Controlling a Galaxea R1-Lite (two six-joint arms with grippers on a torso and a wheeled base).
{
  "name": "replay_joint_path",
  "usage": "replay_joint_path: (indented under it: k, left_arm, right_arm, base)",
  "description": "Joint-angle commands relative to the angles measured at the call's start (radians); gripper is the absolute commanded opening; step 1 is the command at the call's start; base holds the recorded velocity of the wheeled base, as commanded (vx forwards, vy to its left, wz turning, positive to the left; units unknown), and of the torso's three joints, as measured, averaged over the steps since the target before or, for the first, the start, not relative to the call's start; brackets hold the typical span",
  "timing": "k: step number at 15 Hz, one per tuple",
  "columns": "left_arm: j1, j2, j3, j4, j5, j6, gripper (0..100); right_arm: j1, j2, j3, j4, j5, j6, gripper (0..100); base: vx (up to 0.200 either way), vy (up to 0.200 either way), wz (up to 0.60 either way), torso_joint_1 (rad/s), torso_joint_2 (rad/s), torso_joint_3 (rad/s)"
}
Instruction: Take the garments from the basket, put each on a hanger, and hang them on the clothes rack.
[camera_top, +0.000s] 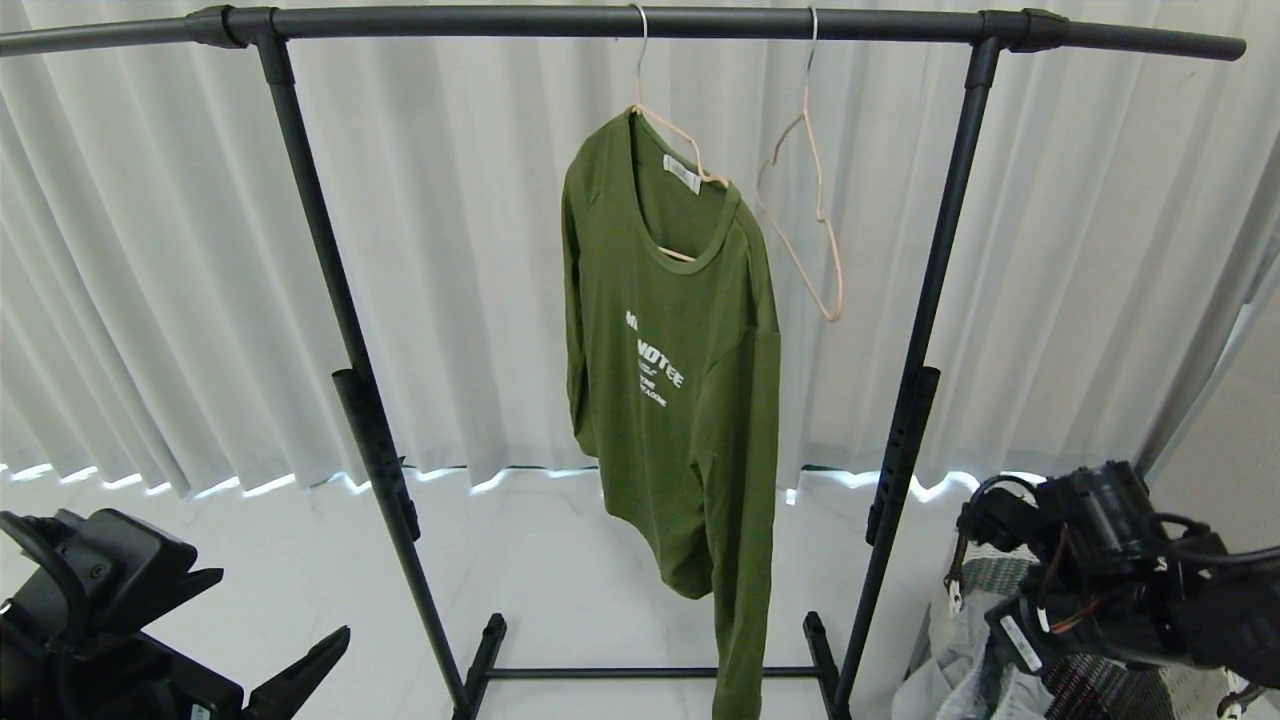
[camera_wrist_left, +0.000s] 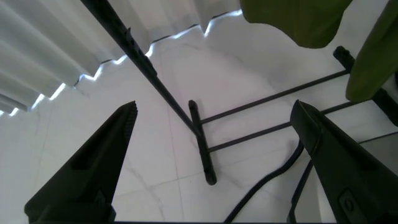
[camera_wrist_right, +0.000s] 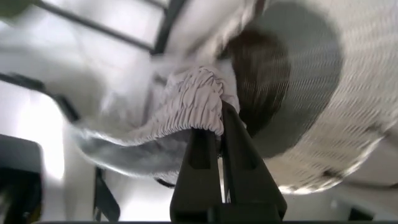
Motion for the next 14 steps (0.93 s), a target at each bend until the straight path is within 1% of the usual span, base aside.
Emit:
replay_joint_path:
  k: [1,2,4,8,14]
  left_arm:
    - [0.003,0.002,-0.008,-0.001,0.001,0.0,100]
    - [0.006,-0.002,-0.008,-0.001,0.001,-0.001,100]
    - [0.007,-0.004,-0.016,-0.001,0.001,-0.003,100]
    - [0.007,0.002,-0.036,-0.001,0.001,-0.003,100]
    - [0.006,0.004,-0.034,-0.001,-0.001,-0.009,100]
  right_arm:
    - [0.077,-0.189,-0.169,0.148,0.001,0.001,0]
    - [0.112,-0.247,-0.229,0.248,0.001,0.001,0]
    - [0.154,-0.301,-0.275,0.329,0.001,0.001,0]
    - [0.191,-0.35,-0.328,0.401,-0.003,-0.001,0]
    - [0.226,-0.349,-0.376,0.423,-0.003,-0.001,0]
  base:
    - [-0.2,0.0,0.0,0.002,0.0,0.002]
    - [-0.2,0.0,0.0,-0.002,0.0,0.002]
    - [-0.2,0.0,0.0,0.012,0.0,0.0]
    - [-0.2,0.0,0.0,0.0,0.0,0.001]
    - [-0.2,0.0,0.0,0.003,0.0,0.0]
